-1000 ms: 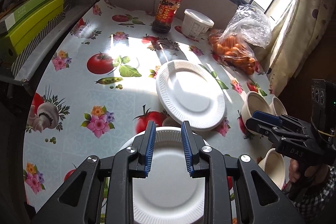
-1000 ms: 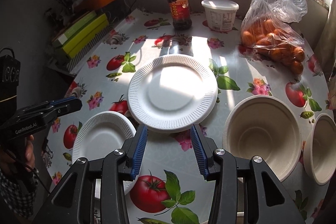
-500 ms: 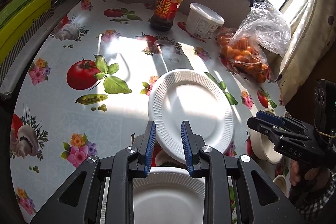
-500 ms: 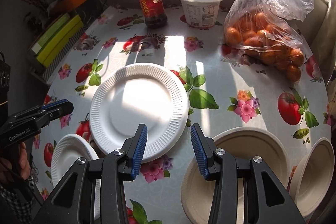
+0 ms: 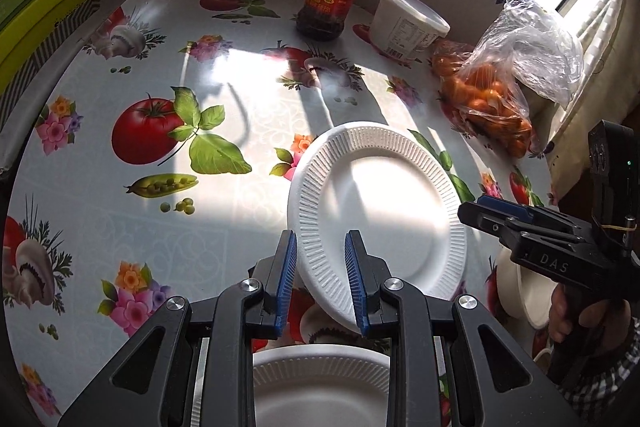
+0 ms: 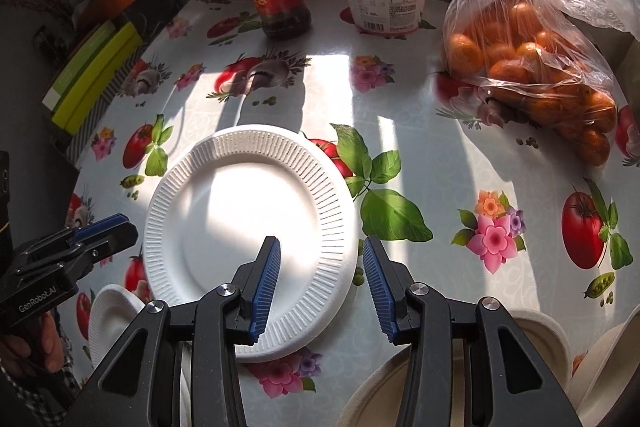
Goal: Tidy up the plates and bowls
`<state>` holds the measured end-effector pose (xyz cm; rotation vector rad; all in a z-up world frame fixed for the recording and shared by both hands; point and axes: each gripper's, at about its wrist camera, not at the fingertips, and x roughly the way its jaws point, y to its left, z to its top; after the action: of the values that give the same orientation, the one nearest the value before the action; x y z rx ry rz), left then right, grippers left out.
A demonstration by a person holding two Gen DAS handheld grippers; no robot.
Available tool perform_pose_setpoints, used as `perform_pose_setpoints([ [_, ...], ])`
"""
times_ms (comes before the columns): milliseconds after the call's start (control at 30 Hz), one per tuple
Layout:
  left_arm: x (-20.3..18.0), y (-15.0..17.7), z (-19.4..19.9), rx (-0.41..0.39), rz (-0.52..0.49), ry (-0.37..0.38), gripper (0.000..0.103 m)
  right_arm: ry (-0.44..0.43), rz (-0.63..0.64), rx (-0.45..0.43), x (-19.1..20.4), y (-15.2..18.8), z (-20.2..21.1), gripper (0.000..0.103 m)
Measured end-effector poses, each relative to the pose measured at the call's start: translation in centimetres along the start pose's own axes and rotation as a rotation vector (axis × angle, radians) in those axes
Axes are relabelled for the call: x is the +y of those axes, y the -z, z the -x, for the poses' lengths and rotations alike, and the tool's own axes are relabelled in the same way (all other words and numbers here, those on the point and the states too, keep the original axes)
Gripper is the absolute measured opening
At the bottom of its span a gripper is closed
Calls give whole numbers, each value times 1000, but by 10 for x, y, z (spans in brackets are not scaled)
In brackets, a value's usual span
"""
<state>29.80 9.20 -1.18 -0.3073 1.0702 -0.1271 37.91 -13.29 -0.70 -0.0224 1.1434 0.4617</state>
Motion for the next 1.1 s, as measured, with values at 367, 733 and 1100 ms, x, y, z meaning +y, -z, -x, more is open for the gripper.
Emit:
perform_pose_setpoints([
  [367, 6, -1, -11, 26, 13, -21, 26, -21, -16, 28, -4, -5, -15, 43],
  [733, 10, -1, -15, 38, 31, -27, 26, 0, -12, 53, -7, -9, -24, 37],
  [1100, 9, 0, -16, 33, 40, -21, 24, -8, -19, 45, -6, -7, -23, 26],
])
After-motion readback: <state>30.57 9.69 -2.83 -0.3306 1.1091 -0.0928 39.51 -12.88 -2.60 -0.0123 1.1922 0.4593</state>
